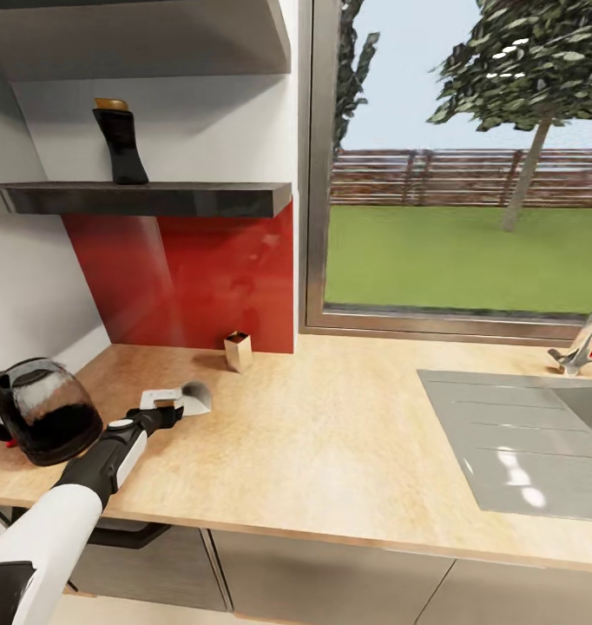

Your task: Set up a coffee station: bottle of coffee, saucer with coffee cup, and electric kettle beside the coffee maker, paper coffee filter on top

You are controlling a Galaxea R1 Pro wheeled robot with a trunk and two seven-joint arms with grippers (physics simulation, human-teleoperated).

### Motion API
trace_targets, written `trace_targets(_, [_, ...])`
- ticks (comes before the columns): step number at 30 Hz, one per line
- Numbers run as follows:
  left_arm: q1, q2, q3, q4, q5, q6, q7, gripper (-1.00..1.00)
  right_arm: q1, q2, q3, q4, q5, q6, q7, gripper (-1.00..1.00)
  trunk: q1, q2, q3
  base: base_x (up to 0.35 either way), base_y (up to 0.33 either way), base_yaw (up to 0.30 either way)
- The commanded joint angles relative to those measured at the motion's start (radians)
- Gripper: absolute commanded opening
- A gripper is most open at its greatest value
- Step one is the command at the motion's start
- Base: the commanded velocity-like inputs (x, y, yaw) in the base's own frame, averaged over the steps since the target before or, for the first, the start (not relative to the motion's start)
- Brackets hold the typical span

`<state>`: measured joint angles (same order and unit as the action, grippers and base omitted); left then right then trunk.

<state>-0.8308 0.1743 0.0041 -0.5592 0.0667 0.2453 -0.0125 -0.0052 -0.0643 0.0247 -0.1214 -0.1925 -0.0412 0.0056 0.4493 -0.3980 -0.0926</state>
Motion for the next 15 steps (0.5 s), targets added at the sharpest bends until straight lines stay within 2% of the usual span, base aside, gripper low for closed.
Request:
trace_targets(1, [0.0, 0.0, 0.0, -0.001, 0.006, 0.006, -0.001, 1.0, -0.001, 0.0, 0.003, 0.0, -0.008, -0.003, 0.001, 1.0, 0.001, -0.002, -0.002, 0.131, 0.0, 0.0])
trace_targets(7, [0.002, 0.0, 0.0, -0.001, 0.007, 0.006, -0.001, 1.0, 0.0, 0.0, 0.003, 0.0, -0.008, -0.003, 0.001, 1.0, 0.001, -0.002, -0.002, 0.184, 0.0, 0.0])
trace_targets(15, [0.002, -0.001, 0.0, -0.001, 0.006, 0.006, 0.0, 1.0, -0.001, -0.002, 0.004, 0.002, -0.006, -0.003, 0.0, 1.0, 0.001, -0.002, -0.002, 0.021, 0.0, 0.0])
